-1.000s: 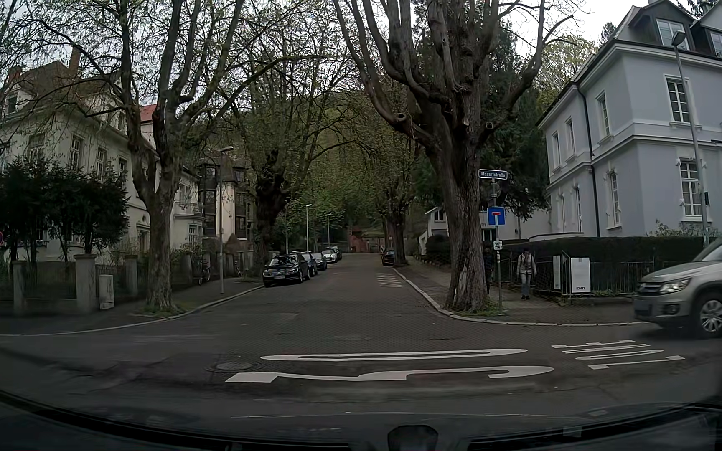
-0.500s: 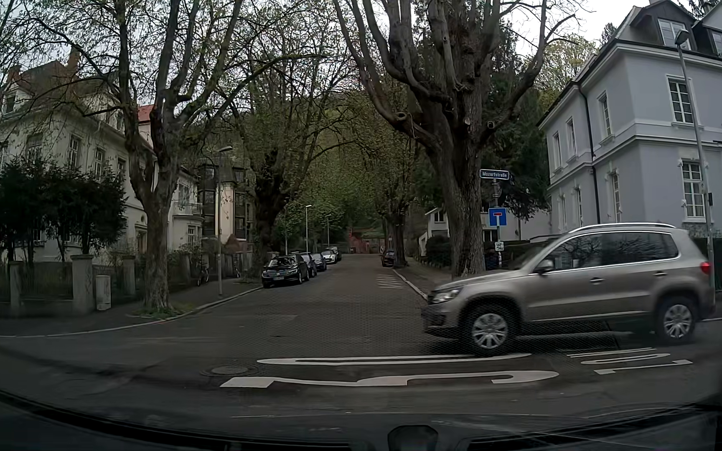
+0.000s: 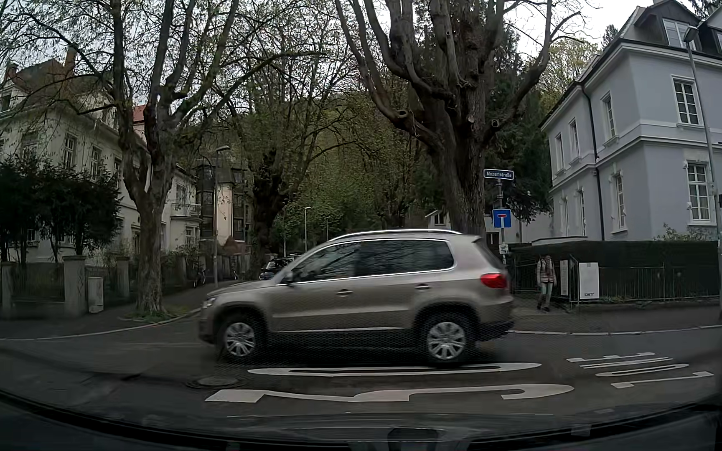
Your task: Follow the waypoints while adhering to traffic rules and regulations
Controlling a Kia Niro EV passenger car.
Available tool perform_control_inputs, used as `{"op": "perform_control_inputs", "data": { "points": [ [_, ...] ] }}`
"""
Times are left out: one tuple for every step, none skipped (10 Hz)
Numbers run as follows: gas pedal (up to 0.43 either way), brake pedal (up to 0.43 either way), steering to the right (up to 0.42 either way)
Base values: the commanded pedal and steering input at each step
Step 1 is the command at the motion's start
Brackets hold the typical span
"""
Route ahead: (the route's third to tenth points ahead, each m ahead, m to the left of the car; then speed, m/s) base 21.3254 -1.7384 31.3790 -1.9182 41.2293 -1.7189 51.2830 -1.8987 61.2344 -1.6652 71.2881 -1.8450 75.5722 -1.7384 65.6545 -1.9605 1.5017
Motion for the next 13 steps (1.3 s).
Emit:
{"op": "perform_control_inputs", "data": {
  "points": [
    [0.449, 0.000, 0.004],
    [0.449, 0.000, 0.002],
    [0.461, 0.000, 0.002],
    [0.461, 0.000, 0.002],
    [0.461, 0.000, 0.001],
    [0.461, 0.000, 0.000],
    [0.461, 0.000, 0.000],
    [0.461, 0.000, 0.000],
    [0.461, 0.000, -0.002],
    [0.461, 0.000, -0.006],
    [0.461, 0.000, -0.008],
    [0.461, 0.000, -0.009],
    [0.449, 0.000, -0.009]
  ]
}}
